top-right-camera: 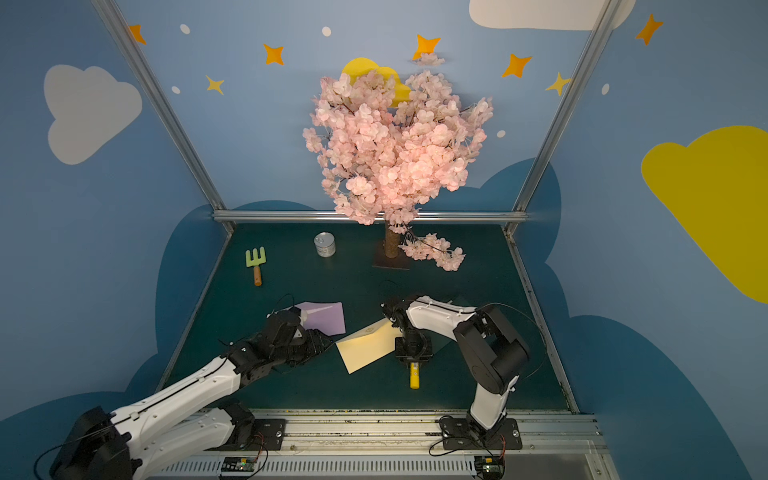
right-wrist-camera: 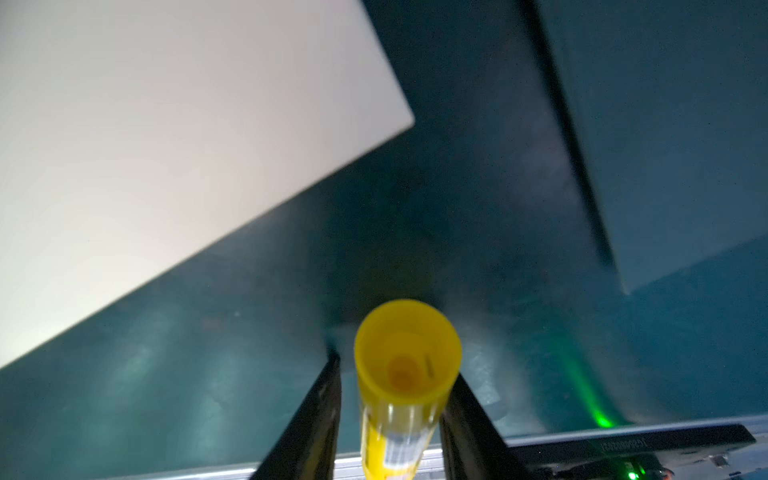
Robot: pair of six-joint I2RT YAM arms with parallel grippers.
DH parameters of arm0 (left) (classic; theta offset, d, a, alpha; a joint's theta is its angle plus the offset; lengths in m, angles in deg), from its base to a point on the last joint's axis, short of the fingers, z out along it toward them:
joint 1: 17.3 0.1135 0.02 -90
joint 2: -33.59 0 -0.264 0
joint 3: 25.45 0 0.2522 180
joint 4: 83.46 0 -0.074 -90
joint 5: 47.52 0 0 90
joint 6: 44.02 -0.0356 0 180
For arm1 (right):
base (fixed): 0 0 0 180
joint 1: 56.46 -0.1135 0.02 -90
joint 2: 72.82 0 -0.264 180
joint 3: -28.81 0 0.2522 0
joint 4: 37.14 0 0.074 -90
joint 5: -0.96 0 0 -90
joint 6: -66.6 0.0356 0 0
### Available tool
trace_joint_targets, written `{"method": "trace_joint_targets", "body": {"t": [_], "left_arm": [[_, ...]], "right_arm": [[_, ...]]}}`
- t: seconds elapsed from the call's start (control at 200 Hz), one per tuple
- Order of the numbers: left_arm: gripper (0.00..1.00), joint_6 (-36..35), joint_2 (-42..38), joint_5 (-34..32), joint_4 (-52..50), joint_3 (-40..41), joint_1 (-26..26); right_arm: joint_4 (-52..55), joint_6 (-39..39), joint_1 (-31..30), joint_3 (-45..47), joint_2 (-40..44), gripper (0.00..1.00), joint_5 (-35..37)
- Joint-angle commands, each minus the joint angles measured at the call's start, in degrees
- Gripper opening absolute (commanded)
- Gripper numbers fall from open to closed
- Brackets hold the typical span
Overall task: Seal the envelope with a glue stick
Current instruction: Pick up the glue stick from the center of the board.
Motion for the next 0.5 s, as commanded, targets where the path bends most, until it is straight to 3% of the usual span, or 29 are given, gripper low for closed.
{"method": "trace_joint_targets", "body": {"t": [0.0, 0.155, 0.496], "left_arm": [[0.54, -0.2, -0.7, -0.6, -0.3, 0.7, -0.2], [0.54, -0.2, -0.8, -0.7, -0.5, 0.7, -0.1], [0.56, -3.0, 0.5, 0.8, -1.6, -1.7, -0.2]], "right_arm": [[1.2, 0.6, -0.5, 1.4, -0.1, 0.41, -1.2], [1.3, 1.3, -0.5, 1.6, -0.4, 0.35, -0.2], [-0.6, 3.1, 0.7, 1.7, 3.9, 0.0, 0.7]]}}
